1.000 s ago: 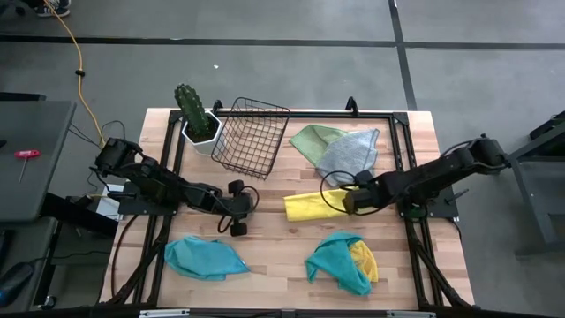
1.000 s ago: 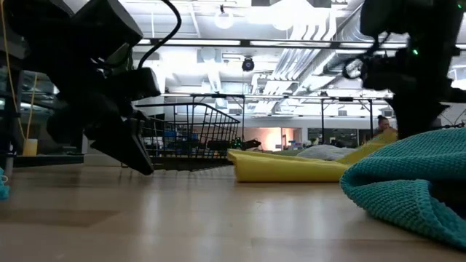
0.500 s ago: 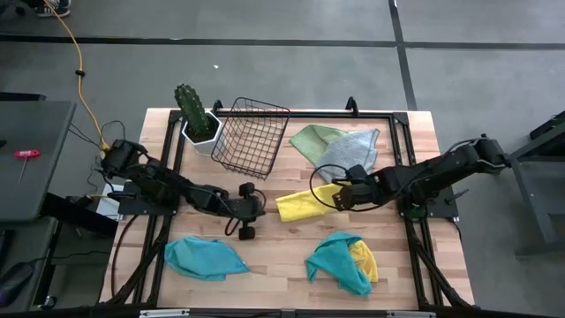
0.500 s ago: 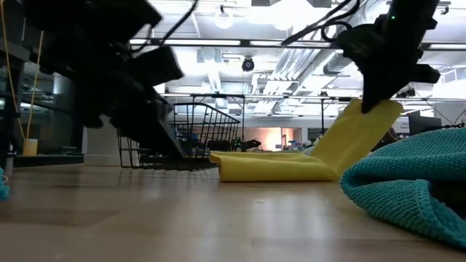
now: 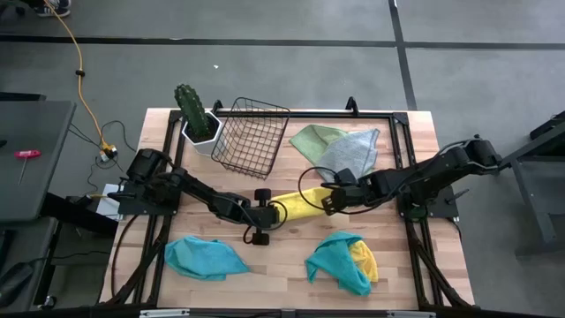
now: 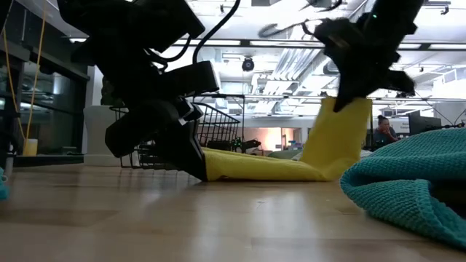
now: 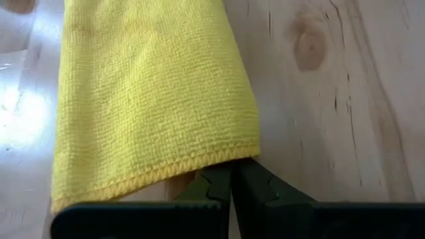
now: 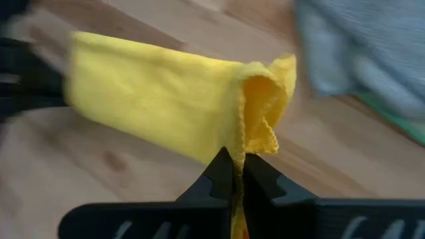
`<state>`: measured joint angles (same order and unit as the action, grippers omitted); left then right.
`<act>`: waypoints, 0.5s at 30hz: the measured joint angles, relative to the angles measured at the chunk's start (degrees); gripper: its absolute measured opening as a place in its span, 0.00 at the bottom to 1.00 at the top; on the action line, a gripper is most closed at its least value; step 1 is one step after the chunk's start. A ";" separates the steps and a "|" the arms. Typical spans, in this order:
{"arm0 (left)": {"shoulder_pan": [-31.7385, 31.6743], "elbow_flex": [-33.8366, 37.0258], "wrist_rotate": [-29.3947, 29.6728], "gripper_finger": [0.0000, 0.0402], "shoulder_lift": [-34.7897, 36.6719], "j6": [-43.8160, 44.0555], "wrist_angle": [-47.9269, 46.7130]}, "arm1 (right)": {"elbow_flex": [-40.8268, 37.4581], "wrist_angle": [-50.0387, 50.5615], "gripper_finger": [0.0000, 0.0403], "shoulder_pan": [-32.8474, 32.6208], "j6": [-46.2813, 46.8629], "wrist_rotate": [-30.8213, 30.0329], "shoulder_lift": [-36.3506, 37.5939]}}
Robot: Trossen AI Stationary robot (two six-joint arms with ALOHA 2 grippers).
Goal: Fold microfiber towels
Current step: Fold the left yellow microfiber cloth
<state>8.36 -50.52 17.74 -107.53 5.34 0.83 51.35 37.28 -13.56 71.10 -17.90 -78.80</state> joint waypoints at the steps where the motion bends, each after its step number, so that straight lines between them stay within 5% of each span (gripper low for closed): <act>1: 0.00 -0.02 0.12 0.00 0.00 0.00 -0.08 | 0.00 -1.64 0.00 -0.12 -0.53 -0.07 -0.09; 15: -0.02 -0.02 0.37 0.00 -0.13 0.00 -1.10 | 0.02 -27.65 0.00 -0.53 -7.16 -1.23 -8.70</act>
<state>8.34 -50.54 18.11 -107.66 5.34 -0.27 51.37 9.62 -14.09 63.94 -19.13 -87.49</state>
